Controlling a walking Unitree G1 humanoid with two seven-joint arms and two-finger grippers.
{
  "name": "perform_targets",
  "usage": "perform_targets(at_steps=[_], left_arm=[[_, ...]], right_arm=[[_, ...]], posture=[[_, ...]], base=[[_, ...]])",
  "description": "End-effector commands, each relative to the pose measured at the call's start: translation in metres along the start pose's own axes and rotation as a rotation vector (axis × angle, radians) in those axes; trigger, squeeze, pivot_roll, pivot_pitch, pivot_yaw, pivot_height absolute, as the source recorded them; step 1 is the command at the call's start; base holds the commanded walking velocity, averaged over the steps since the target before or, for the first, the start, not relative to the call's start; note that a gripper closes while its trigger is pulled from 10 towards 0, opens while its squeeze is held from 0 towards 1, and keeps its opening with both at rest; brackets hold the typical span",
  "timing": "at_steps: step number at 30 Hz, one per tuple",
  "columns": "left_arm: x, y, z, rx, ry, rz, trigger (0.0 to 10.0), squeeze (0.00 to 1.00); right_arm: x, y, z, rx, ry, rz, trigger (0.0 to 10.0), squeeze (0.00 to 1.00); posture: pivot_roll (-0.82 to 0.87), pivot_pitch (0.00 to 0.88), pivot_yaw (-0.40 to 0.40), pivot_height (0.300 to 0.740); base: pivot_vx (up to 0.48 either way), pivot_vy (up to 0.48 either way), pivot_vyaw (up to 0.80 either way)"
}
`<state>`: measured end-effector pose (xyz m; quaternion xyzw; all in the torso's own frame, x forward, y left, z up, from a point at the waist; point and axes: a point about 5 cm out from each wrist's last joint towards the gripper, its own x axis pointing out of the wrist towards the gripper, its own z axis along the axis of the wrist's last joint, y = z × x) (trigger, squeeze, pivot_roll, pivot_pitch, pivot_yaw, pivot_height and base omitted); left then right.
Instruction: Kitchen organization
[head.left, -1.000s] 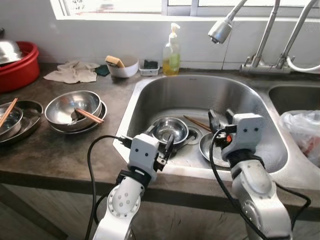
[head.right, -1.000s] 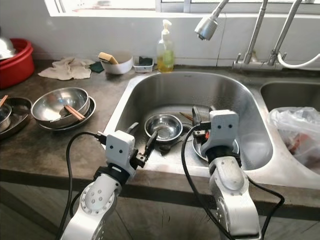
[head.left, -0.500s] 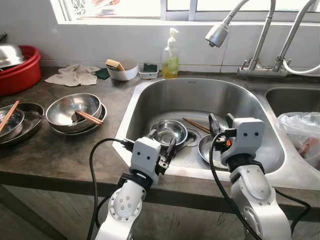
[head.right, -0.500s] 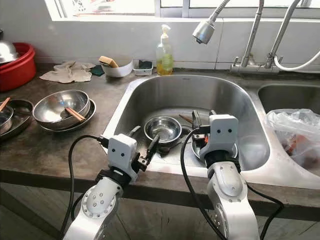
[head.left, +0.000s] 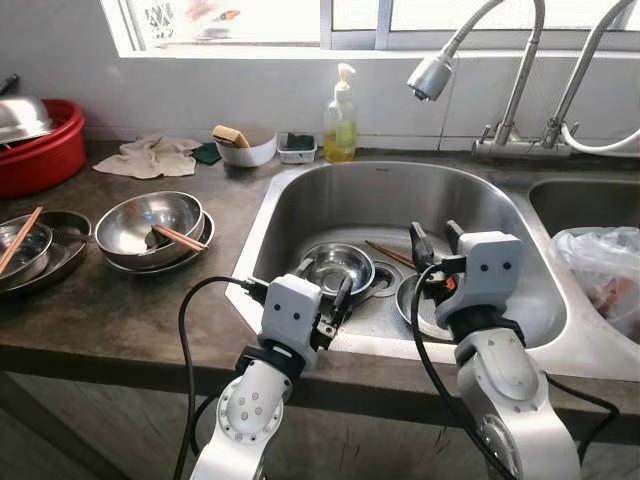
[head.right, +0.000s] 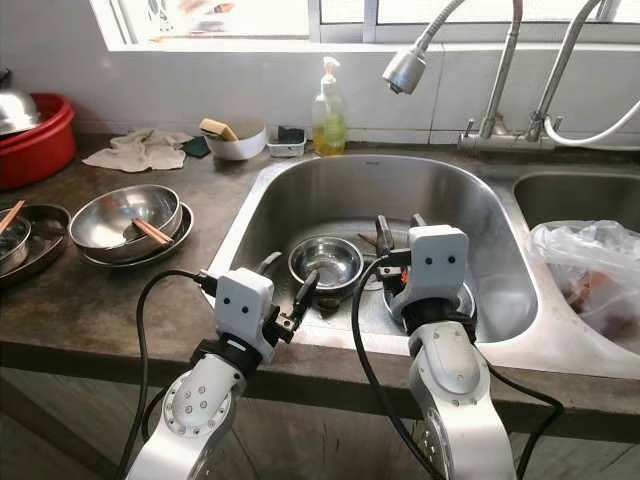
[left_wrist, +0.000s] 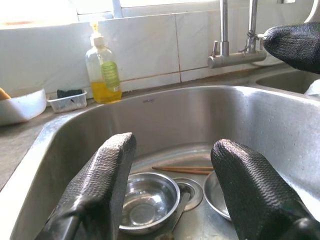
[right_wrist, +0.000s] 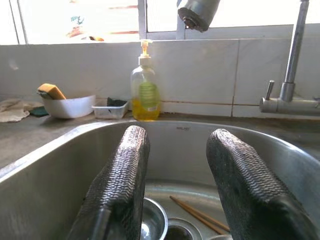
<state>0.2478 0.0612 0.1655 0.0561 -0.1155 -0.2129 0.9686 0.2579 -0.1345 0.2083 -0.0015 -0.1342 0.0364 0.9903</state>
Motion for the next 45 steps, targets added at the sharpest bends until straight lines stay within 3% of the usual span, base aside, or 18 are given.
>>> perform_targets(at_steps=[1, 23, 45], left_arm=[[-0.0021, -0.0009, 0.0007, -0.001, -0.007, -0.014, 10.0, 0.00], [-0.0019, -0.0029, 0.0002, -0.004, 0.000, -0.014, 10.0, 0.00], [0.0005, -0.0036, 0.0005, 0.003, -0.001, -0.013, 10.0, 0.00]], right_arm=[[-0.0028, 0.0006, 0.0011, -0.003, 0.001, 0.000, 10.0, 0.00], [-0.0038, 0.0028, -0.0029, -0.014, 0.025, 0.005, 10.0, 0.00], [-0.0040, 0.0067, -0.0064, -0.025, 0.045, 0.039, 10.0, 0.00]], posture=[[0.07, 0.016, 0.011, 0.740], [0.07, 0.038, 0.013, 0.740], [0.07, 0.048, 0.009, 0.740]], base=[[-0.289, 0.000, 0.00], [-0.307, 0.000, 0.00], [-0.062, 0.000, 0.79]])
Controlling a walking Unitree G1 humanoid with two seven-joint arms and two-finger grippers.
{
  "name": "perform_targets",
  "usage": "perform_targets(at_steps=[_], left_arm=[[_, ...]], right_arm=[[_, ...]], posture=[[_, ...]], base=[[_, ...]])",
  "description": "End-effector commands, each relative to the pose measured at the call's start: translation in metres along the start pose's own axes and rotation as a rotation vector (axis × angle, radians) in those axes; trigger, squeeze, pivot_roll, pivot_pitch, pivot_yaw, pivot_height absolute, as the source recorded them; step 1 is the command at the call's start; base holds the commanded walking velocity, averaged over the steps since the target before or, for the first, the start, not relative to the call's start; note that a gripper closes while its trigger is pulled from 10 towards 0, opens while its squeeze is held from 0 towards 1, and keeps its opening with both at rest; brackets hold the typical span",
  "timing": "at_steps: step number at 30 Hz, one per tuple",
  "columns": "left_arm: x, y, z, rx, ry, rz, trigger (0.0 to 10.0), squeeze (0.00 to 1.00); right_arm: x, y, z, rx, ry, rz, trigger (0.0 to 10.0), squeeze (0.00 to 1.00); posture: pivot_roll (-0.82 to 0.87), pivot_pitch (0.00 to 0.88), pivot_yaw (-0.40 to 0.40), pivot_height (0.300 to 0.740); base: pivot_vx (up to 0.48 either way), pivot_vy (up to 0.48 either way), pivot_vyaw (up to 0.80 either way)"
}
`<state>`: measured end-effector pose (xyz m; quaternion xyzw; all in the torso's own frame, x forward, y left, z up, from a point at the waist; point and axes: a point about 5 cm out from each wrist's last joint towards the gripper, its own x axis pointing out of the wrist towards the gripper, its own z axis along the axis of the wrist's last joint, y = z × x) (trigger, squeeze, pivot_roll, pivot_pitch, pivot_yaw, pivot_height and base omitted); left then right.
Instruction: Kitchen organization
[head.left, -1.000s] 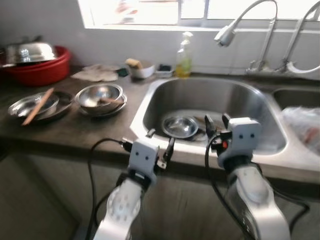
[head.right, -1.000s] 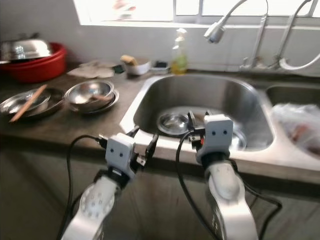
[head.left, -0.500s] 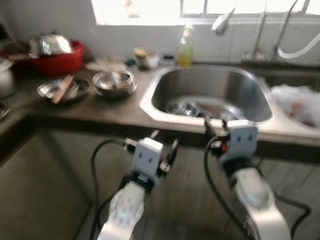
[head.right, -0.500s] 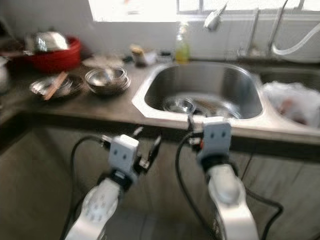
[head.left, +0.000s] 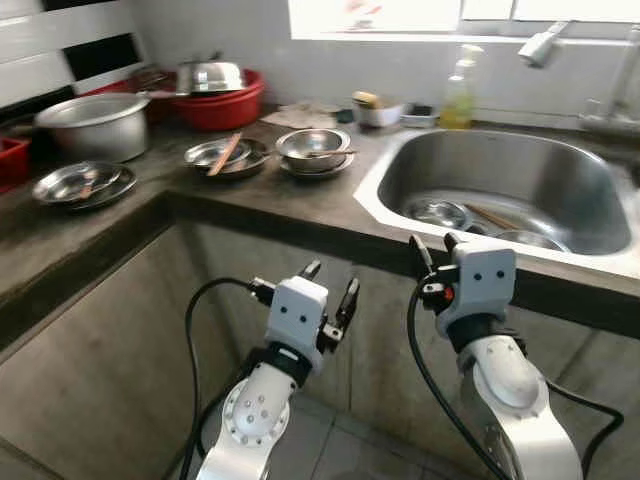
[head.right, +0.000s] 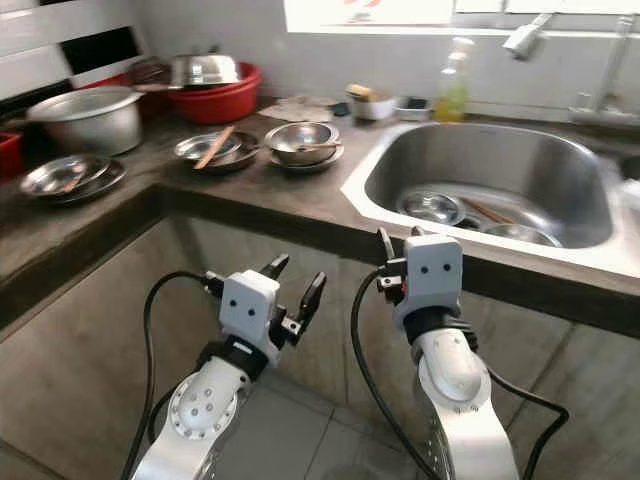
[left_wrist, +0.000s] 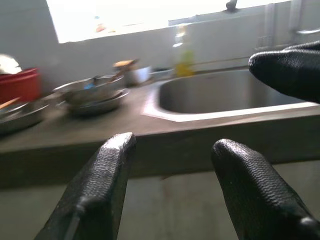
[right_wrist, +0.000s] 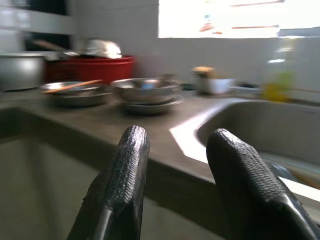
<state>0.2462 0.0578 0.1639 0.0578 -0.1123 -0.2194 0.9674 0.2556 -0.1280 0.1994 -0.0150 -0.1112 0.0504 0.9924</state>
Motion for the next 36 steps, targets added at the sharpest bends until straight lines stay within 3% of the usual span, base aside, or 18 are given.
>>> perform_targets(at_steps=[1, 9, 31, 36], left_arm=[[0.0008, 0.0003, 0.0015, 0.003, -0.007, 0.001, 10.0, 0.00], [0.0008, 0.0004, 0.0011, 0.014, -0.006, 0.005, 10.0, 0.00], [-0.0014, -0.0007, -0.0013, 0.009, 0.003, -0.007, 10.0, 0.00], [-0.0017, -0.0004, -0.0016, 0.009, 0.004, -0.007, 10.0, 0.00]], right_arm=[[0.0001, -0.0001, 0.0016, -0.004, -0.002, 0.008, 10.0, 0.00], [0.0005, 0.0021, 0.0019, 0.001, -0.004, 0.031, 10.0, 0.00], [0.0010, 0.0045, -0.0020, 0.007, 0.006, 0.056, 10.0, 0.00], [0.0011, 0.0048, -0.0040, 0.027, 0.014, 0.052, 10.0, 0.00]], posture=[[0.07, 0.048, 0.009, 0.740], [0.07, 0.050, 0.007, 0.740], [0.07, 0.048, 0.014, 0.740], [0.07, 0.044, 0.011, 0.740]], base=[[0.000, 0.000, 0.80], [0.000, 0.000, 0.80], [0.267, 0.000, 0.80], [0.268, 0.000, 0.20]])
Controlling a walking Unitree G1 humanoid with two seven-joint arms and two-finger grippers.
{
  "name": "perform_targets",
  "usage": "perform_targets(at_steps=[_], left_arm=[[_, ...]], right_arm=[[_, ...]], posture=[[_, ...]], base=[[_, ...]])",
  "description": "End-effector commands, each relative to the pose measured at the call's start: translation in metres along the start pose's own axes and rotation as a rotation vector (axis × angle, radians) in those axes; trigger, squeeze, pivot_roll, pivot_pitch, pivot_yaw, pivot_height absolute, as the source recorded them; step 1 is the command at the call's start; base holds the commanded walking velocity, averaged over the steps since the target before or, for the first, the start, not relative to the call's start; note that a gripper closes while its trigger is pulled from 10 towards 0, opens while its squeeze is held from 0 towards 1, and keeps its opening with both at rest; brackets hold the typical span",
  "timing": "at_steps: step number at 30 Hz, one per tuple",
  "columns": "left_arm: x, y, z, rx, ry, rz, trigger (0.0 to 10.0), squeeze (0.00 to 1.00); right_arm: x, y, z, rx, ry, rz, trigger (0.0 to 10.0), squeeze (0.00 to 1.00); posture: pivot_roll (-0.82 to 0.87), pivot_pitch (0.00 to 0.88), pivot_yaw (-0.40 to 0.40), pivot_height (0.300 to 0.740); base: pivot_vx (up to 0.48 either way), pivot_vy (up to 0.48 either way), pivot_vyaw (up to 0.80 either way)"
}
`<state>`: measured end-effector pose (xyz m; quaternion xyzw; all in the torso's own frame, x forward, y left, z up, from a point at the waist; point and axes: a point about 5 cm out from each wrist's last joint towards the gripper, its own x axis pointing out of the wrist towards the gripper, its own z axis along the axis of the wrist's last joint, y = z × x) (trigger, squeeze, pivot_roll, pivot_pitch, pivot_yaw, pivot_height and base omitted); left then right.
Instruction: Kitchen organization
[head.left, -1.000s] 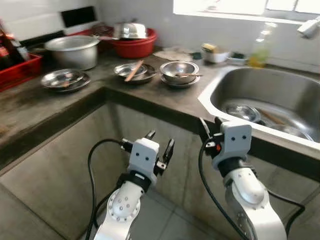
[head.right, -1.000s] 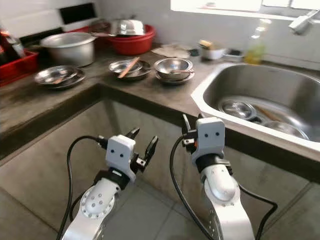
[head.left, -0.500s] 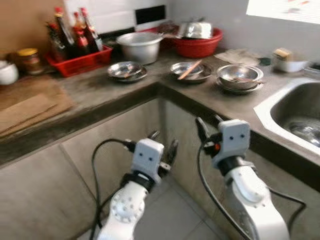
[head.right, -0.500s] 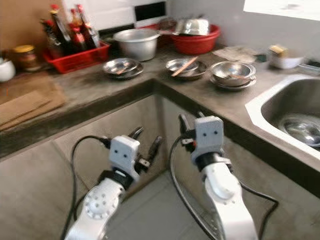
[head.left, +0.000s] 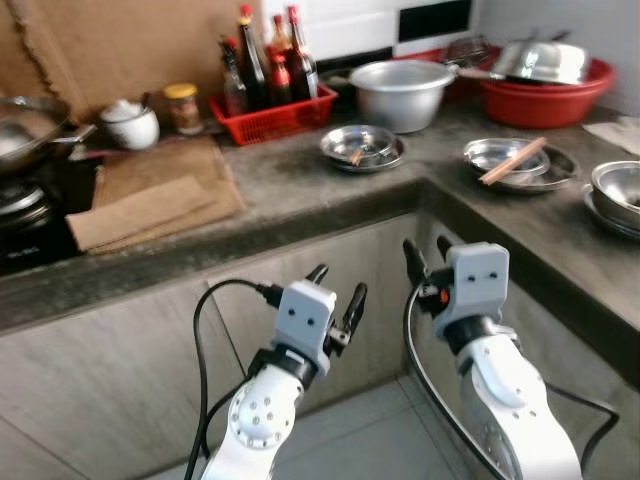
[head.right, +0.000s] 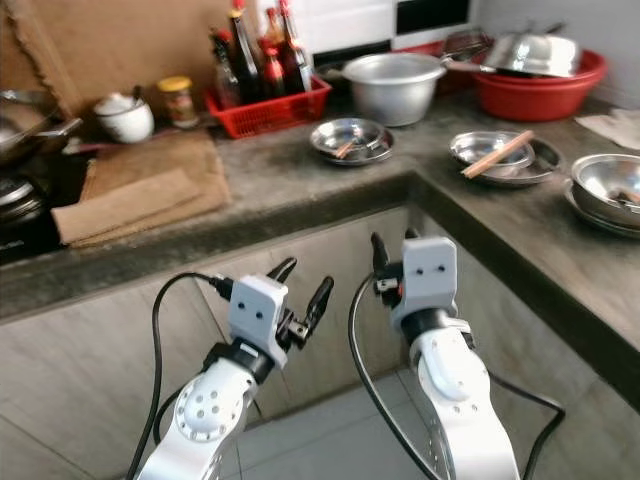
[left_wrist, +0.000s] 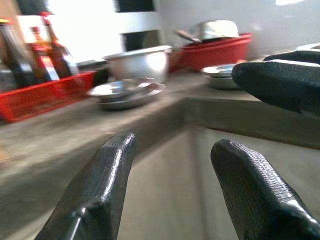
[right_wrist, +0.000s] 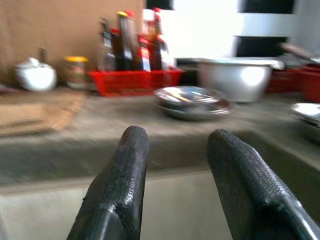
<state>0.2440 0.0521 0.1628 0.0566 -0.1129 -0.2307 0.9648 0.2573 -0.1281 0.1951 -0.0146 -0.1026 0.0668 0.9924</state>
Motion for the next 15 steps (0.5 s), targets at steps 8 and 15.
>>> perform_targets(at_steps=[8, 15], left_arm=[[-0.0023, 0.0058, -0.0016, 0.015, 0.009, 0.015, 10.0, 0.00], [-0.0020, 0.0055, -0.0015, 0.015, 0.007, 0.015, 10.0, 0.00]], right_arm=[[0.0014, 0.0048, 0.0002, -0.009, -0.010, 0.027, 10.0, 0.00], [0.0039, 0.0043, 0.0016, 0.003, -0.017, 0.014, 10.0, 0.00]], posture=[[0.07, 0.040, 0.010, 0.740], [0.07, 0.045, 0.010, 0.740]], base=[[0.270, 0.000, 0.20], [0.268, 0.000, 0.34]])
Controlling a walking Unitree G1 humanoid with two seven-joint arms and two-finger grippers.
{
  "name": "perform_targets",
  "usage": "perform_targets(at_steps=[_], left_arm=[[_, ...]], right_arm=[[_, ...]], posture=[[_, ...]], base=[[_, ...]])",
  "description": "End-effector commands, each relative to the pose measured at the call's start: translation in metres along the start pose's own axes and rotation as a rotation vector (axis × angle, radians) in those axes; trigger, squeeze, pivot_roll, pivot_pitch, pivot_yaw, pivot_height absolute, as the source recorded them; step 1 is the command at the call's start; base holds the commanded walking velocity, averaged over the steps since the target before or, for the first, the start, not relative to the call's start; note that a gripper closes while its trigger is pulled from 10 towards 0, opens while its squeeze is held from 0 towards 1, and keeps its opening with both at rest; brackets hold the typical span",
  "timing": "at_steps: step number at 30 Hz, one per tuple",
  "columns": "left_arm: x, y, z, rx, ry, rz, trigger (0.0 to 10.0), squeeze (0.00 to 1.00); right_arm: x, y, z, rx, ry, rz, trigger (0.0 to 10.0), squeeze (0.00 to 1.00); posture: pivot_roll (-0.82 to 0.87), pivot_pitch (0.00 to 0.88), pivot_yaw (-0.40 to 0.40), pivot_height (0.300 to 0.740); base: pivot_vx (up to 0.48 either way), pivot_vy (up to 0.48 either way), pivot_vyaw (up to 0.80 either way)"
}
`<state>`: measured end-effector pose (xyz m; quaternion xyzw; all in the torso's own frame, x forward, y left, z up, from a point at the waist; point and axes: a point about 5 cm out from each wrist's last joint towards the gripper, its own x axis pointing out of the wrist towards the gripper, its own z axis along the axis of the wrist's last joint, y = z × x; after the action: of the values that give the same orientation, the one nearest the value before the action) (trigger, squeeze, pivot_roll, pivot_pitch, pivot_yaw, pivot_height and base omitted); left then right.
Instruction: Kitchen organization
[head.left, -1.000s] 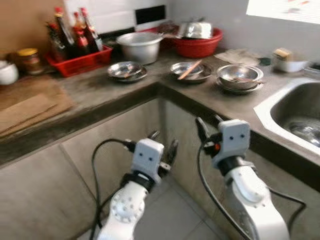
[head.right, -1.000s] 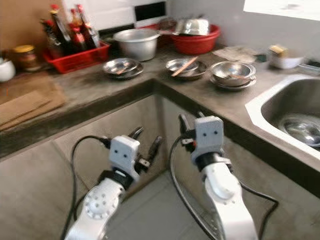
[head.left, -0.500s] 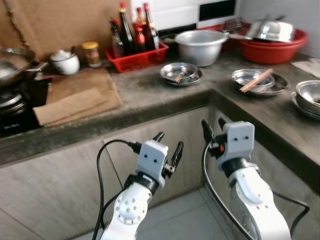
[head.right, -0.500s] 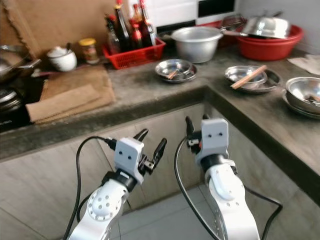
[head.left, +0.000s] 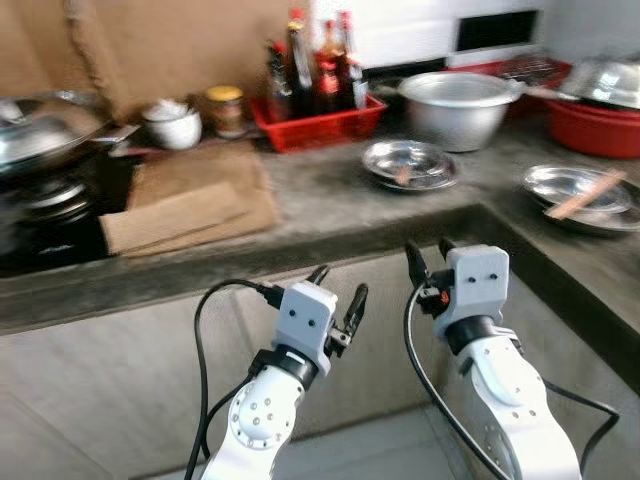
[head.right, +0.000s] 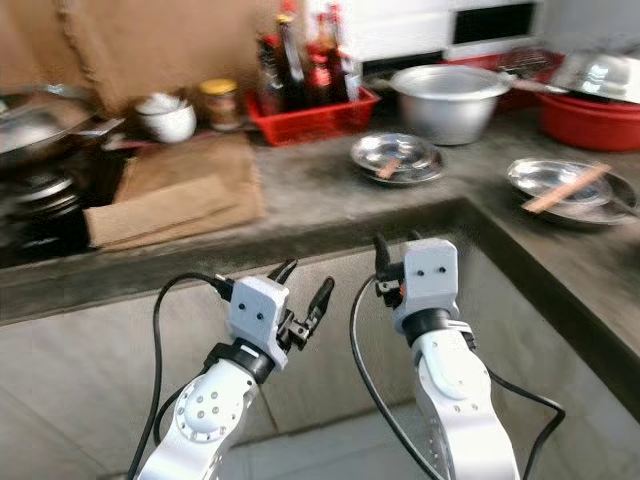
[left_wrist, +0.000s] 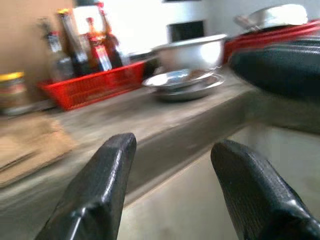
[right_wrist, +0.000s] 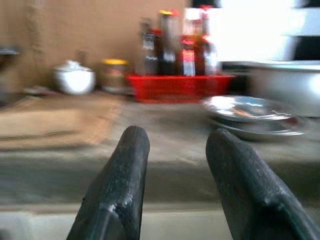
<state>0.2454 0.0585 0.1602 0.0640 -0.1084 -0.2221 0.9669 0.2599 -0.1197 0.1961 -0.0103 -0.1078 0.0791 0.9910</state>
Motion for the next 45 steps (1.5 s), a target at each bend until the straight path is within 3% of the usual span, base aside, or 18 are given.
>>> perform_targets(at_steps=[1, 15, 16, 17, 18, 30, 31, 33, 34, 45], left_arm=[[0.000, 0.000, 0.002, 0.000, -0.006, 0.000, 10.0, 0.00], [0.000, 0.000, 0.002, -0.001, -0.004, 0.004, 10.0, 0.00], [-0.001, 0.001, 0.002, 0.000, -0.003, 0.004, 10.0, 0.00], [-0.001, 0.001, 0.002, 0.000, -0.003, 0.004, 10.0, 0.00], [-0.001, 0.001, 0.001, 0.000, -0.003, 0.004, 10.0, 0.00], [0.000, 0.000, 0.001, 0.000, -0.003, 0.005, 10.0, 0.00], [0.000, 0.000, 0.002, 0.001, -0.002, 0.005, 10.0, 0.00], [0.000, 0.000, 0.002, 0.001, -0.002, 0.006, 10.0, 0.00], [-0.001, 0.000, 0.002, 0.001, -0.002, 0.006, 10.0, 0.00], [-0.002, 0.002, 0.000, -0.005, 0.009, 0.022, 10.0, 0.00]], right_arm=[[0.001, -0.005, 0.001, -0.010, -0.006, -0.015, 10.0, 0.00], [0.006, -0.010, 0.003, -0.023, -0.024, -0.039, 10.0, 0.00], [0.007, -0.010, 0.003, -0.025, -0.023, -0.042, 10.0, 0.11], [0.007, -0.010, 0.003, -0.021, -0.026, -0.042, 10.0, 0.62], [0.007, -0.010, 0.003, -0.022, -0.028, -0.041, 10.0, 1.00], [0.014, -0.008, 0.005, -0.032, -0.052, -0.036, 10.0, 1.00], [0.016, -0.009, 0.005, -0.040, -0.053, -0.039, 10.0, 0.92], [0.017, -0.009, 0.005, -0.048, -0.053, -0.044, 10.0, 0.92], [0.018, -0.009, 0.005, -0.050, -0.054, -0.047, 10.0, 0.00], [0.030, -0.013, 0.007, -0.054, -0.071, -0.063, 10.0, 0.00]], posture=[[0.07, 0.049, 0.009, 0.740], [0.08, 0.055, 0.006, 0.740], [0.08, 0.057, 0.007, 0.740], [0.08, 0.057, 0.007, 0.740], [0.08, 0.057, 0.008, 0.740], [0.08, 0.058, 0.009, 0.740], [0.08, 0.060, 0.007, 0.740], [0.08, 0.060, 0.005, 0.740], [0.08, 0.062, 0.008, 0.740], [0.08, 0.065, 0.004, 0.740]], base=[[0.266, 0.000, 0.00], [0.262, 0.000, 0.00], [0.259, 0.000, 0.00], [0.259, 0.000, 0.00], [0.255, 0.000, 0.00], [0.253, 0.000, 0.00], [0.251, 0.000, 0.00], [0.251, 0.000, 0.00], [0.251, 0.000, 0.00], [0.136, 0.000, 0.00]])
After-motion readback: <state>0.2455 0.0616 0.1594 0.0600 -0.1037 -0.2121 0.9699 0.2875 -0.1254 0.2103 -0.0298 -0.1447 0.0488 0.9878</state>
